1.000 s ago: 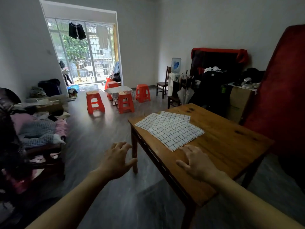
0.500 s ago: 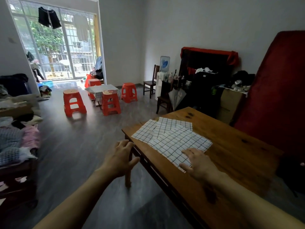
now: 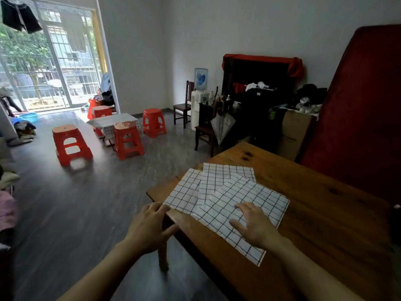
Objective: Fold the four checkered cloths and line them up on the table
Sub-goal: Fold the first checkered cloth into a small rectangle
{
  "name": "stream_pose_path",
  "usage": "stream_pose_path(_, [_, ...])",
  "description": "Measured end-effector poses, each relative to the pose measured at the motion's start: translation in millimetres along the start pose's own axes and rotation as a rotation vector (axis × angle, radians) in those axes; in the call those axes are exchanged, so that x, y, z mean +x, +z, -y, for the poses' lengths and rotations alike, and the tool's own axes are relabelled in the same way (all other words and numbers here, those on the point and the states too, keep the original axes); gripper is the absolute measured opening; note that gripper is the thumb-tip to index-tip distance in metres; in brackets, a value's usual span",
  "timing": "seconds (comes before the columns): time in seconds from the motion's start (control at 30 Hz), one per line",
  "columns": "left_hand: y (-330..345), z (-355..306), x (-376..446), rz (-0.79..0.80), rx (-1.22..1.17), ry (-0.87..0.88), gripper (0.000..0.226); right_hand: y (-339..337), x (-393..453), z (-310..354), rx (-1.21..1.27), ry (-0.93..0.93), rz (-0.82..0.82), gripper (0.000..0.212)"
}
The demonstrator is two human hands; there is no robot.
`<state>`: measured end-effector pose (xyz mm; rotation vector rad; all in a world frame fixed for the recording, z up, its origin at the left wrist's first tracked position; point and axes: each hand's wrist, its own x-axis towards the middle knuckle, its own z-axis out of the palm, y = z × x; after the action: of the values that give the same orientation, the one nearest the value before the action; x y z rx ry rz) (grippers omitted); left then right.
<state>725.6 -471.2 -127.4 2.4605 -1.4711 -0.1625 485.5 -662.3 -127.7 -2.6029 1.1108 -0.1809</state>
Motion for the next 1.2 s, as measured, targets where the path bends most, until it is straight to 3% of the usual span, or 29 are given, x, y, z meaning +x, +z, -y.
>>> stream_pose_path(0.3, [-1.4, -9.6, 152.9, -0.022, 0.009, 0.136, 0.068, -8.0, 123.9, -21.6, 0.115, 0.041, -0.101, 0.062])
stream_pose_path(0.4, [24.6, -9.8, 180.5, 0.043, -0.02, 0.174, 0.065, -2.6, 141.7, -39.9, 0.162, 0.101, -0.129, 0.059])
stream_pose_path(0.53, [65.0, -3.6, 206.7, 0.185, 0.007, 0.275, 0.06, 18.1, 147.6, -61.3, 0.155, 0.195, -0.097, 0.057])
stream_pose_path(0.7, [91.8, 3.5, 251.4, 0.241, -0.039, 0.377, 0.055, 43.1, 150.7, -74.5, 0.127, 0.344, -0.03, 0.058])
stream_pose_path(1.2, [156.1, 6.0, 319.0, 0.526, 0.048, 0.779, 0.047, 118.6, 114.3, -37.1, 0.146, 0.734, 0.0, 0.057])
